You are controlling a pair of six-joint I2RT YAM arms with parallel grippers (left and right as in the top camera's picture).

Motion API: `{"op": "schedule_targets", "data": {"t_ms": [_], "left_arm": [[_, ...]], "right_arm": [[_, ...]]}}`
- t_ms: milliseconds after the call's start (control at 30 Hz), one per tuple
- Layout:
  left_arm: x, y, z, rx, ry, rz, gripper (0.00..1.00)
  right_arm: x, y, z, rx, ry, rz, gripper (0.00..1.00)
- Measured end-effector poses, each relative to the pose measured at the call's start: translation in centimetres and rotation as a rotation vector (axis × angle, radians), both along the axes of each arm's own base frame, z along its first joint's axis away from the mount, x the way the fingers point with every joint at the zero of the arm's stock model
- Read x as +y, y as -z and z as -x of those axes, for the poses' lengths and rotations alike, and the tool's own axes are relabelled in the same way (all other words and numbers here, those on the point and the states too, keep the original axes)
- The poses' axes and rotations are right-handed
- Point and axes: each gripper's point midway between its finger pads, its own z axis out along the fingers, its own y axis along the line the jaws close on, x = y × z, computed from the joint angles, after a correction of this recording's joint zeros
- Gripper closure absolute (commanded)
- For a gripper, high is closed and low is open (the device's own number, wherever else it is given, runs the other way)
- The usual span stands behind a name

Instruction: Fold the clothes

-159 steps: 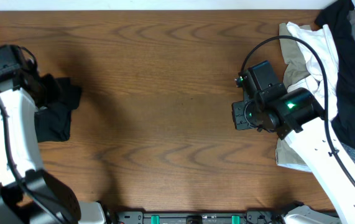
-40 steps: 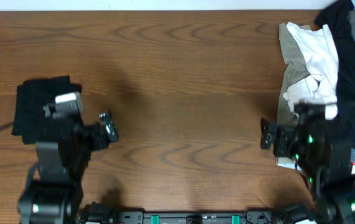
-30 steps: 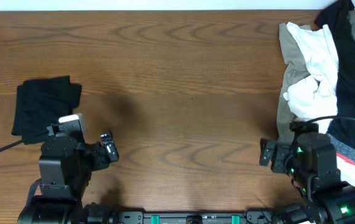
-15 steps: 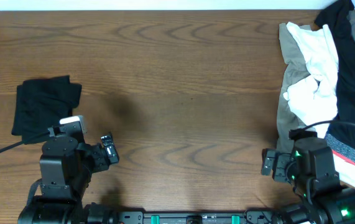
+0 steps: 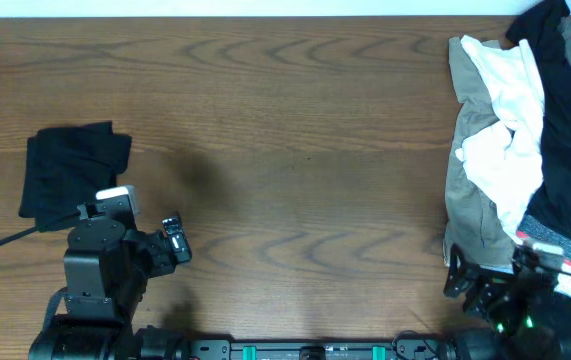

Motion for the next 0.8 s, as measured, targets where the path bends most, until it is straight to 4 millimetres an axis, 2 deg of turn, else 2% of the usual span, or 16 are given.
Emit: {"op": "schedule_targets", "data": {"t_ms": [133, 233, 500, 633, 800], "left_arm": [[0.0, 0.0, 0.0, 0.0, 0.0, 0.0, 0.02], [0.0, 0.0, 0.0, 0.0, 0.0, 0.0, 0.02], [0.0, 0.0, 0.0, 0.001, 0.0, 0.0, 0.02], [0.0, 0.0, 0.0, 0.001, 0.0, 0.0, 0.02], [0.0, 0.0, 0.0, 0.001, 0.001, 0.0, 0.02]], "right_arm": [[0.0, -1.9, -0.5, -0.157, -0.016, 0.02, 0.01], [0.1, -1.9, -1.4, -0.241, -0.02, 0.029, 0.01], [0.5, 0.4, -6.7, -0.4, -0.015, 0.033, 0.01], [0.9, 1.3, -8.6, -0.522, -0.023, 0.021, 0.01], [1.1, 4.2, -9.5, -0.518, -0.031, 0.024, 0.01]]}}
